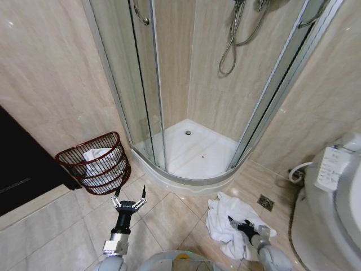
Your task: Discard the used towel into the hamper.
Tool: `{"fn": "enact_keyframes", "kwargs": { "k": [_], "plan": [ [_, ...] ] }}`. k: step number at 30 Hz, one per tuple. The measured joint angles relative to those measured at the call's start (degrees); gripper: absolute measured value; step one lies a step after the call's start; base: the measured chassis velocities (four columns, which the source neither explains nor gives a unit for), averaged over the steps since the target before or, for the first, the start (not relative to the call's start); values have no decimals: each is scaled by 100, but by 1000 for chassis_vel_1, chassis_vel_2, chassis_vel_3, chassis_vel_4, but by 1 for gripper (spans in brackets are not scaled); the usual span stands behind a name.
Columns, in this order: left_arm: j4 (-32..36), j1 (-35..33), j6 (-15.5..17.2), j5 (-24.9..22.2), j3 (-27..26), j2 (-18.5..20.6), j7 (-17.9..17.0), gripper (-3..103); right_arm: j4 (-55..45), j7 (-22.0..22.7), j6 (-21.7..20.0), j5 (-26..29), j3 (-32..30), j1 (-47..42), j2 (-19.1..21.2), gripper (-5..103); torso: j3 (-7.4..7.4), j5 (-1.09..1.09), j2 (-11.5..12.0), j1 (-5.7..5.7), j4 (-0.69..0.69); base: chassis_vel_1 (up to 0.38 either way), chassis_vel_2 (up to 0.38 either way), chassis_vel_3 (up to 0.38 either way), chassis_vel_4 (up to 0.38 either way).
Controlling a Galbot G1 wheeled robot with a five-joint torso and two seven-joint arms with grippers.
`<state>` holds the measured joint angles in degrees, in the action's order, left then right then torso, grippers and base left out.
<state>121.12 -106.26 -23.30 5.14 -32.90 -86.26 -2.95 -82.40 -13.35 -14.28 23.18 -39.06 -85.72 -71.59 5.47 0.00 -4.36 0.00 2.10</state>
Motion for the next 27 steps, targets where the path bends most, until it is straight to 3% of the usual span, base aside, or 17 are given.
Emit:
{"fn": "enact_keyframes", "kwargs": {
  "k": [11, 27],
  "plan": [
    [52, 9, 64, 69, 36, -31, 3, 100, 348, -291, 65, -41, 20, 216, -15, 102, 0, -1, 0, 0, 0, 0, 0, 0, 0],
    [106, 26, 165, 143, 124, -53, -2, 100, 609, -279, 252, 26, 34, 277, 50, 63, 0, 0, 0, 0, 0, 0, 0, 0, 0]
  ]
}}
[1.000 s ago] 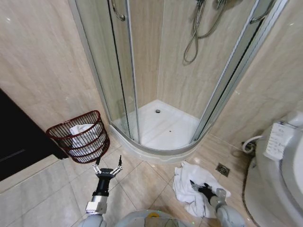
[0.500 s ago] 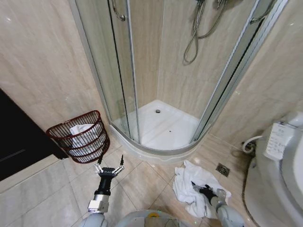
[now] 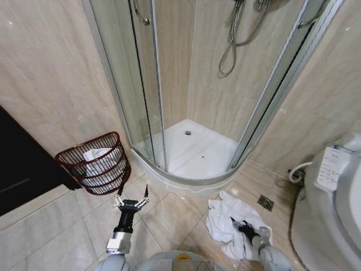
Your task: Discard the used towel into the hamper.
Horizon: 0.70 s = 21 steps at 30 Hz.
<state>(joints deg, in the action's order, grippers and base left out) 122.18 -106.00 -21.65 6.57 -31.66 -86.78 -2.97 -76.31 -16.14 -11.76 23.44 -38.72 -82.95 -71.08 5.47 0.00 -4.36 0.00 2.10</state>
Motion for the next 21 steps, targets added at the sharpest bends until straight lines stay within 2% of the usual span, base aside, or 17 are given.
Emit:
{"fn": "enact_keyframes", "kwargs": {
  "k": [2, 6, 9, 13, 15, 17, 20, 21],
  "plan": [
    [0, 11, 6, 17, 11, -3, -4, 100, 22, 0, 17, 12, 0, 7, 0, 55, 0, 0, 0, 0, 0, 0, 0, 0, 0],
    [0, 20, 8, 30, 20, -14, -14, 100, 73, -1, 66, 19, 8, 22, 1, 47, 0, 0, 0, 0, 0, 0, 0, 0, 0],
    [24, 11, 24, 31, 19, -26, -24, 100, 139, -2, 125, 26, 19, 57, 2, 36, 0, 0, 0, 0, 0, 0, 0, 0, 0],
    [37, -1, 39, 20, 9, -26, -27, 100, 176, 60, 252, 29, 46, 81, -4, 32, 0, 0, 1, 0, 0, 0, 0, 0, 0],
    [51, -5, 55, -19, -3, -22, -28, 100, 129, 247, 404, 74, 87, 74, -23, 22, 1, 3, 1, 0, 0, 0, 0, 0, 0],
    [51, -6, 56, -25, -5, -21, -28, 100, 102, 283, 415, 85, 90, 67, -28, 22, 1, 3, 1, 0, 0, 0, 0, 0, 0],
    [73, 4, 57, -90, -9, -4, -27, 100, -396, 732, 687, 119, 7, -85, -214, 16, 2, 3, 2, 0, 0, 0, 0, 0, 0],
    [73, 4, 57, -90, -9, -4, -27, 100, -396, 732, 687, 119, 7, -85, -214, 16, 2, 3, 2, 0, 0, 0, 0, 0, 0]
  ]
}}
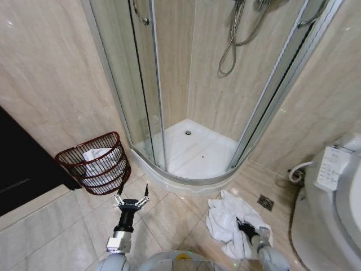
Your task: Discard the used towel into the hamper.
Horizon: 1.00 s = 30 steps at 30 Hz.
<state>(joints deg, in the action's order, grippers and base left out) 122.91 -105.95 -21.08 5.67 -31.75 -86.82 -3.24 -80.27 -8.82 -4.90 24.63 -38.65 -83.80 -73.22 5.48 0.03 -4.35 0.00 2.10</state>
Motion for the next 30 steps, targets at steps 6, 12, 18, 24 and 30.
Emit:
{"fn": "enact_keyframes", "kwargs": {
  "k": [6, 12, 18, 24, 30],
  "plan": [
    [19, 23, 18, -44, -21, 15, 40, 100, -1090, 460, 331, 10, -270, -507, -349, 16, 0, -3, 0, 0, 1, 0, 0, 0, 0],
    [73, 63, 157, -84, -43, 29, 124, 100, -2332, 734, 541, -28, -635, -1258, -536, 16, 0, -4, -1, 0, 0, 0, 0, 0, 0],
    [64, 132, 161, -147, -10, 34, 185, 100, -3182, 758, 833, -240, -912, -1789, -677, 16, 63, -4, -82, -7, 0, 0, 0, 0, 0],
    [33, 201, 159, -230, -4, 74, 233, 100, -4042, 789, 993, -538, -1080, -2113, -992, 16, 200, -3, -253, -46, 0, 0, 0, 0, 0],
    [1, 208, 131, -299, -38, 115, 255, 100, -4637, 798, 954, -801, -1066, -2187, -1184, 16, 307, -3, -389, -78, 0, 0, 0, 0, 0]
  ]
}}
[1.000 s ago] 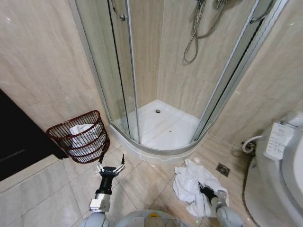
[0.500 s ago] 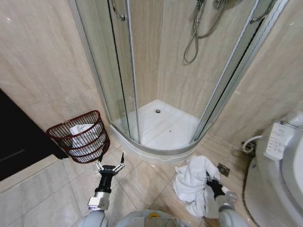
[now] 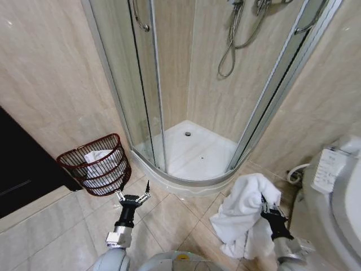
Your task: Discard the used towel into the hamper.
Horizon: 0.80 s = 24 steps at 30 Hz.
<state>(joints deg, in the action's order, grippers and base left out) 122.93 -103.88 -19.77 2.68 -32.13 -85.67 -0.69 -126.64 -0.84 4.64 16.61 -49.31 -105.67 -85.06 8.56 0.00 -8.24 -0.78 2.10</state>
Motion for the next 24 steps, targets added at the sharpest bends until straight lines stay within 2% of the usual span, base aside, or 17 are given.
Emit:
{"fn": "enact_keyframes", "kwargs": {
  "k": [7, 18, 24],
  "plan": [
    [-87, -27, -106, -105, -39, 16, 3, 100, -750, 31, -272, -249, 56, 42, -81, 16, 156, 0, -198, -42, 0, 0, 0, 0, 0],
    [-149, -16, -160, -218, -65, 57, 0, 100, -1037, 96, -376, -523, 277, 51, -192, 16, 298, 0, -419, -121, 0, 0, 0, 0, 0],
    [-161, 13, -115, -273, -62, 86, -4, 100, -1128, 117, -399, -696, 391, 52, -204, 16, 432, 0, -590, -158, 0, 33, 42, 37, 34]
  ]
}}
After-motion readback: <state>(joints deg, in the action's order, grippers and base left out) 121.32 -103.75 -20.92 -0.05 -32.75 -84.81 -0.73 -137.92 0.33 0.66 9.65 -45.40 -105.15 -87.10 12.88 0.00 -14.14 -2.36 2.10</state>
